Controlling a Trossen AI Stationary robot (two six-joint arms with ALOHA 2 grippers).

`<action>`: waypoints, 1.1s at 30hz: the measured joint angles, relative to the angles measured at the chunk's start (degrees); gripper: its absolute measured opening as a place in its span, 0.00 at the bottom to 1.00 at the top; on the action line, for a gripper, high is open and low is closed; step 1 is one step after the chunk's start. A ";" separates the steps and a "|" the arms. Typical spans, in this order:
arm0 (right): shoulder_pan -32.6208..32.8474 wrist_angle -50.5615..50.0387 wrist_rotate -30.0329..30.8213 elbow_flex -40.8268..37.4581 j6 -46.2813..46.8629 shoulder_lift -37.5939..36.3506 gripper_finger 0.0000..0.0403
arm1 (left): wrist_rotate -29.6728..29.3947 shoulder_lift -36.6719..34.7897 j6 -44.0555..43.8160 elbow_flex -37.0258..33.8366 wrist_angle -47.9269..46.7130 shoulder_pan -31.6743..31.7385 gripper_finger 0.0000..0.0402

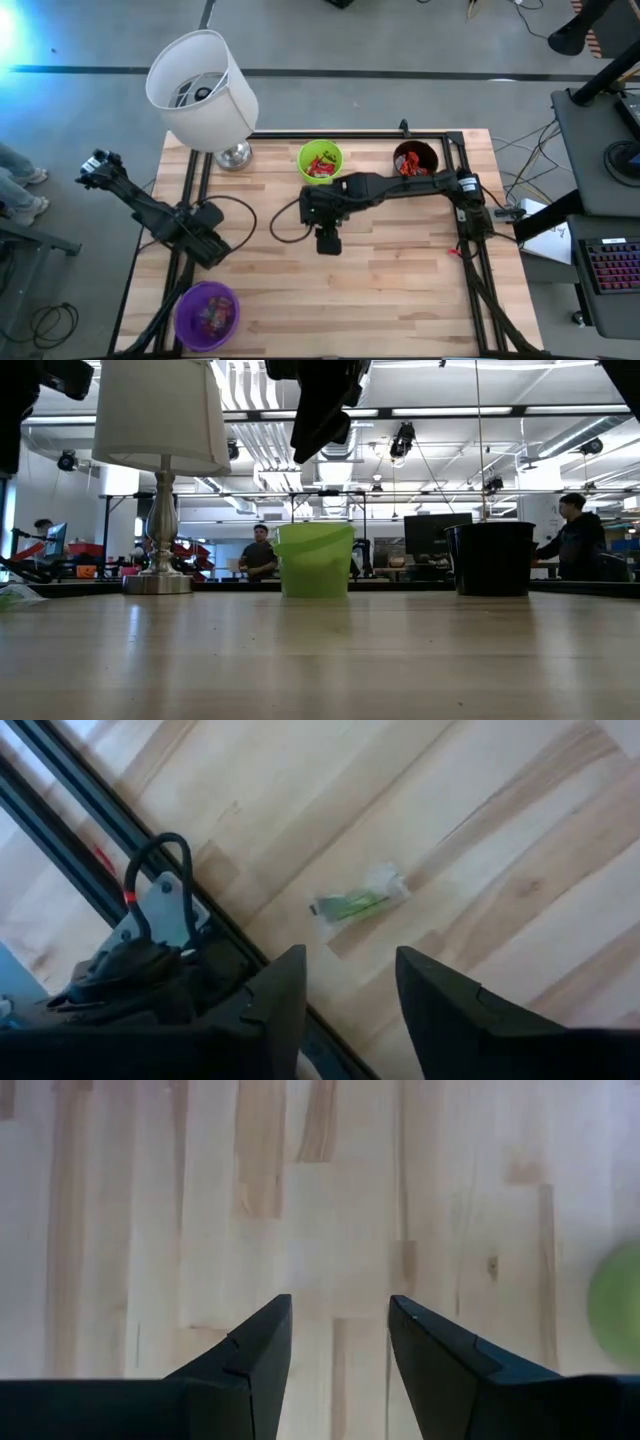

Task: Sort candy
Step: Put the green gummy candy into the violet bucket

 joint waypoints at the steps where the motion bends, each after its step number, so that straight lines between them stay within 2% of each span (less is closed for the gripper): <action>1: -0.19 0.00 -0.02 0.00 -0.47 0.00 0.40 | -0.06 -0.07 0.45 -0.34 0.34 0.49 0.36; 3: -0.48 -0.02 -0.02 0.00 -1.31 0.00 0.40 | -0.87 -0.05 2.78 -1.01 1.37 1.21 0.39; 5: -0.64 -0.11 -0.05 0.00 -2.65 0.00 0.40 | -1.86 0.07 8.76 -1.95 3.48 1.53 0.41; 9: -0.82 -0.28 -0.12 0.00 -6.56 0.00 0.40 | -2.11 0.19 19.87 -4.94 13.06 1.79 0.41; 12: -0.95 -0.28 -0.24 0.00 -9.95 0.00 0.40 | -2.25 0.21 22.23 -7.01 19.17 2.03 0.41; 19: -1.82 -0.28 -0.24 0.00 -11.74 0.00 0.40 | 0.06 -0.03 9.99 -11.84 19.07 4.03 0.40; 25: -2.11 -0.31 -0.24 0.00 -11.94 0.00 0.40 | 5.08 -0.03 -12.45 -14.40 18.97 6.19 0.40; 33: -2.11 -0.31 -0.24 0.00 -13.45 0.00 0.40 | 6.23 -0.03 -28.23 -14.09 19.06 7.96 0.40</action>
